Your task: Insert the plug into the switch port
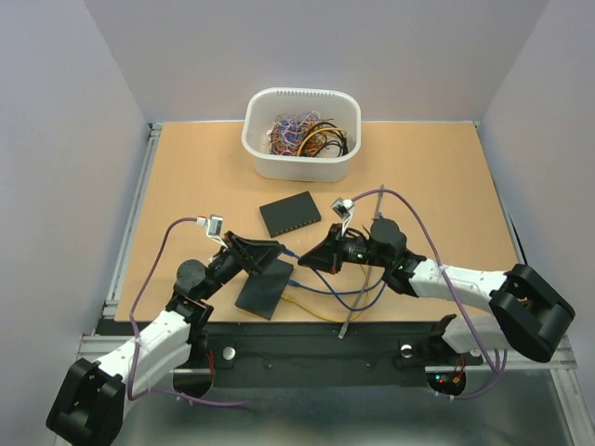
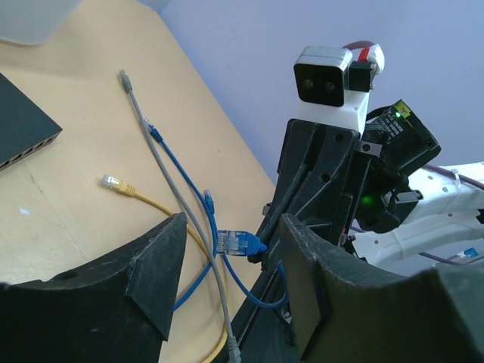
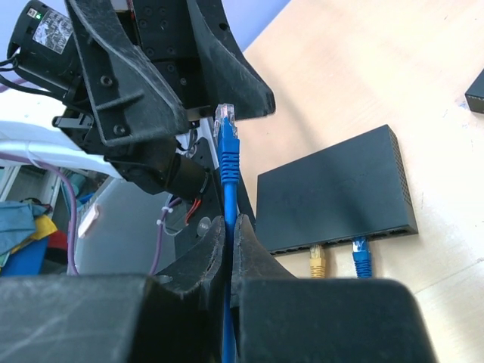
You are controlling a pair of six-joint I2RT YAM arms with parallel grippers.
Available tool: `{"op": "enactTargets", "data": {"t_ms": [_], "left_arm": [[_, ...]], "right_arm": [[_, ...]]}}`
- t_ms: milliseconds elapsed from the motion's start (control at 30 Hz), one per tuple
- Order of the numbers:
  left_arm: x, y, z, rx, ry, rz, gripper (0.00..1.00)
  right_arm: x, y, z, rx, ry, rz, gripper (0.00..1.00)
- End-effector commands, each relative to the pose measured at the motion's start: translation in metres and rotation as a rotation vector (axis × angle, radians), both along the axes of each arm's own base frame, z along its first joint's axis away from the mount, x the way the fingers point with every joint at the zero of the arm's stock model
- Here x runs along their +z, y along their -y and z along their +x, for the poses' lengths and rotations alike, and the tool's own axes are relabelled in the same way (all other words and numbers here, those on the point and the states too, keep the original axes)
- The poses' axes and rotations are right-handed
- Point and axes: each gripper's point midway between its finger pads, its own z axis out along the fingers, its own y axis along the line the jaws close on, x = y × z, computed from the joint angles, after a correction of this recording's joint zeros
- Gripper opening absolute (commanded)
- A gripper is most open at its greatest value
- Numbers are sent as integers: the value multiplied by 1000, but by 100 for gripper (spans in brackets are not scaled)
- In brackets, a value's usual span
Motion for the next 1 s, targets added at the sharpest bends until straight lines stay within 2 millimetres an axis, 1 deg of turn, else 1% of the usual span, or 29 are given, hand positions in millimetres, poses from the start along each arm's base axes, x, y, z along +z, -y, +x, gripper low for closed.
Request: {"op": "enactTargets", "data": {"t_ms": [0, 200, 367, 467, 500, 600, 633, 667, 700, 733, 767, 800, 833, 867, 900, 933, 967], "left_arm": [[-16, 2, -12, -31, 16, 8, 59], [-17, 3, -13, -32, 17, 7, 54], [-17, 3, -13, -27, 17, 3, 43], [-18, 2, -13, -24, 13, 3, 31], [-17, 3, -14, -27, 13, 3, 23], [-17, 2, -14, -25, 13, 3, 13], [-18, 3, -14, -25, 10, 6, 5], [-20, 2, -13, -22, 2, 10, 2], [-21, 2, -13, -19, -4, 13, 0], [-21, 2, -11, -10, -11, 15, 0], [-29, 2, -9, -5, -50, 35, 0], [-34, 1, -8, 5, -73, 49, 0], [-28, 1, -2, 21, -78, 50, 0], [-31, 1, 1, 29, -105, 64, 0], [-44, 1, 2, 37, -164, 100, 0], [-43, 1, 5, 42, -183, 104, 0], [-47, 1, 7, 53, -212, 116, 0]], "right_arm": [[35, -12, 5, 9, 76, 87, 0], [36, -14, 5, 9, 79, 92, 0], [29, -14, 6, 6, 70, 81, 0], [27, -13, 7, -3, 68, 78, 0], [26, -13, 7, -6, 65, 77, 1], [26, -13, 9, -16, 66, 79, 0], [26, -14, 10, -17, 60, 79, 0], [26, -15, 9, -14, 60, 81, 1], [24, -16, 10, -14, 54, 77, 4], [25, -17, 10, -10, 60, 77, 19], [25, -17, 11, -9, 67, 76, 40], [25, -18, 11, -6, 73, 75, 49], [24, -18, 12, -8, 77, 71, 55], [23, -19, 12, -6, 81, 64, 60], [20, -20, 13, -5, 80, 49, 62], [21, -22, 18, -19, 115, 34, 63], [19, -23, 21, -33, 126, 13, 63]]}}
